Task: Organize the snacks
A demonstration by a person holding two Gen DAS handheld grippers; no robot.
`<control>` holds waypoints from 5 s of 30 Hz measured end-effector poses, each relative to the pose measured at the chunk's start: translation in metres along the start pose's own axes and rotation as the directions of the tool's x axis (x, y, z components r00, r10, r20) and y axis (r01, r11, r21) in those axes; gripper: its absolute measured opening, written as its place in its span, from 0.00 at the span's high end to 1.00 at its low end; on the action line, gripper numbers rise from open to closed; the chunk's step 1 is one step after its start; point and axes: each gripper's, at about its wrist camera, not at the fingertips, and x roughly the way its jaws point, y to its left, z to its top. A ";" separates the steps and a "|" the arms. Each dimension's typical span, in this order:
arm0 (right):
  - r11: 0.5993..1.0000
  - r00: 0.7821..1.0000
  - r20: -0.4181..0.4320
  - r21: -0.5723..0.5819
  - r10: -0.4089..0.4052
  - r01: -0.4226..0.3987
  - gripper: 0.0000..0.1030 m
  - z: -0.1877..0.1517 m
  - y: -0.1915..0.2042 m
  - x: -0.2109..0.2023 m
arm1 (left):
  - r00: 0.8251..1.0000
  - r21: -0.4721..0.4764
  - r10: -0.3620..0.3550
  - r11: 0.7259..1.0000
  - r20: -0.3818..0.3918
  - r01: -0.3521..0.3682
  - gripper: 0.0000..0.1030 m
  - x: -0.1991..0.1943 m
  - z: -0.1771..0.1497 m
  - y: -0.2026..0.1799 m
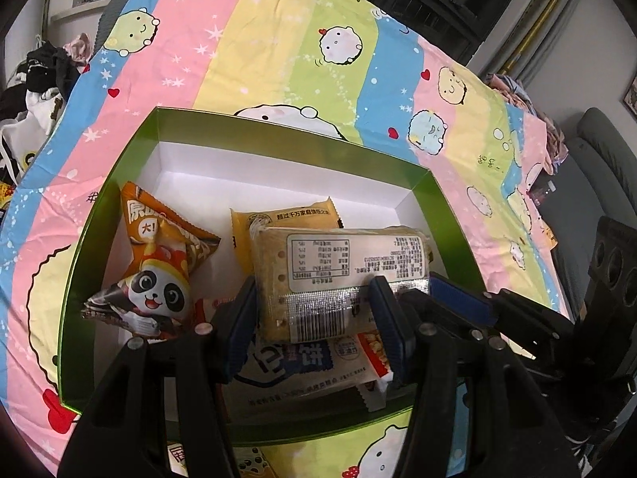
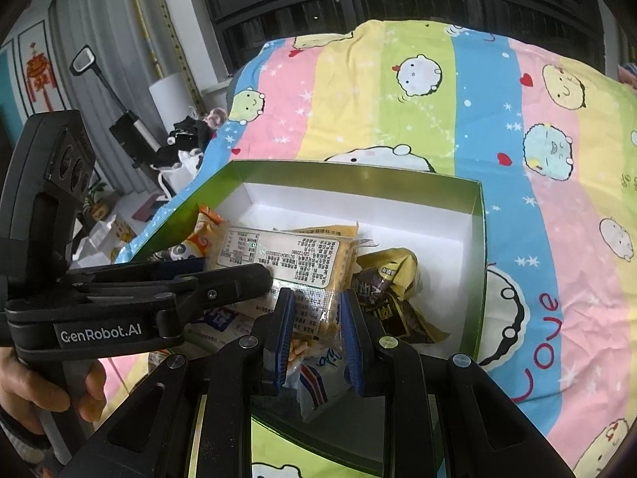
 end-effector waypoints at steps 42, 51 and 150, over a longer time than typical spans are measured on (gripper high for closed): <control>0.997 0.988 0.141 0.055 -0.065 0.058 0.11 -0.032 0.020 -0.115 | 0.958 0.120 0.162 0.973 0.237 -0.195 0.01 -0.110 -0.043 -0.061; 0.996 0.986 0.161 0.072 -0.053 0.042 0.06 -0.047 0.030 -0.143 | 0.944 0.122 0.182 0.967 0.275 -0.222 0.01 -0.140 -0.065 -0.067; 0.954 0.948 -0.216 -0.136 0.234 -0.267 0.46 -0.087 0.112 0.032 | 0.999 -0.100 -0.039 0.994 -0.031 0.035 0.60 -0.046 -0.117 0.057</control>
